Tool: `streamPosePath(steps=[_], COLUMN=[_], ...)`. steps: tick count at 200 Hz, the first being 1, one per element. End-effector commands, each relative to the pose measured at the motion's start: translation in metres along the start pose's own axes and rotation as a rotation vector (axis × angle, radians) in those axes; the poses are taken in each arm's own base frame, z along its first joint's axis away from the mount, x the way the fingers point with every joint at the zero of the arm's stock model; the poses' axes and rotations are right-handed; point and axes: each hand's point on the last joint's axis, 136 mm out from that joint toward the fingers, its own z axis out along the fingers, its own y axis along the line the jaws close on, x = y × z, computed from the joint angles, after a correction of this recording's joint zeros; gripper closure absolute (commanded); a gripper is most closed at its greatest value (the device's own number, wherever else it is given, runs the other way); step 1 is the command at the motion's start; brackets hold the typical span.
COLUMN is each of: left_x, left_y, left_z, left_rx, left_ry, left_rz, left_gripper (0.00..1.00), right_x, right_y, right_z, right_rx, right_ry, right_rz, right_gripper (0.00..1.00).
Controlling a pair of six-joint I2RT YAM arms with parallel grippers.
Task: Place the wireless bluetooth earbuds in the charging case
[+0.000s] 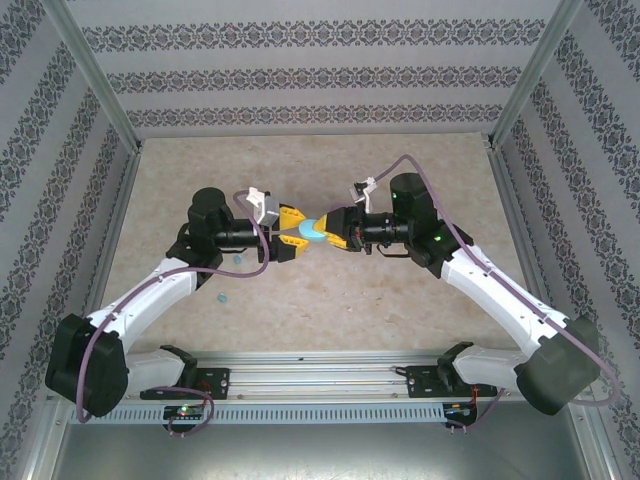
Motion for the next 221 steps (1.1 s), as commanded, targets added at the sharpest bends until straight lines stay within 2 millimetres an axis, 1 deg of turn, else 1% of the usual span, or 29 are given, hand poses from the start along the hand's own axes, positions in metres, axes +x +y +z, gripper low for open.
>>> streamPosePath(steps=[1, 19, 43, 65, 106, 118, 137, 157, 183, 221], left_x=[-0.0163, -0.0188, -0.0213, -0.0216, -0.0199, -0.02, -0.0192, -0.0175, -0.0169, -0.0169], left_y=[-0.0041, -0.0043, -0.0048, -0.0053, -0.0058, -0.0063, -0.0068, -0.0074, -0.0079, -0.0086], left_z=[-0.0001, -0.0002, 0.0001, 0.0007, 0.0007, 0.0011, 0.0012, 0.0017, 0.0016, 0.002], left_rx=[0.035, 0.036, 0.043, 0.049, 0.052, 0.055, 0.054, 0.057, 0.06, 0.066], left_ry=[-0.042, -0.05, -0.055, -0.057, -0.055, -0.055, -0.055, -0.05, -0.047, -0.043], left_rz=[0.048, 0.051, 0.048, 0.044, 0.036, 0.037, 0.037, 0.035, 0.035, 0.034], left_gripper=[0.43, 0.43, 0.47, 0.5, 0.52, 0.51, 0.45, 0.44, 0.46, 0.53], right_x=[-0.0018, -0.002, -0.0013, -0.0009, 0.0009, 0.0014, 0.0015, 0.0011, 0.0015, 0.0016], right_y=[0.018, 0.0196, 0.0182, 0.0189, 0.0216, 0.0229, 0.0231, 0.0234, 0.0253, 0.0272], right_z=[-0.0001, 0.0005, 0.0023, 0.0042, 0.0062, 0.0062, 0.0066, 0.0065, 0.0068, 0.0077], right_rx=[-0.046, -0.049, -0.046, -0.048, -0.054, -0.056, -0.056, -0.057, -0.06, -0.063], right_ry=[0.009, 0.011, 0.016, 0.02, 0.027, 0.028, 0.028, 0.026, 0.027, 0.029], right_rz=[-0.05, -0.053, -0.05, -0.051, -0.055, -0.056, -0.057, -0.055, -0.057, -0.058], right_gripper=[0.82, 0.82, 0.82, 0.82, 0.81, 0.81, 0.81, 0.81, 0.81, 0.81])
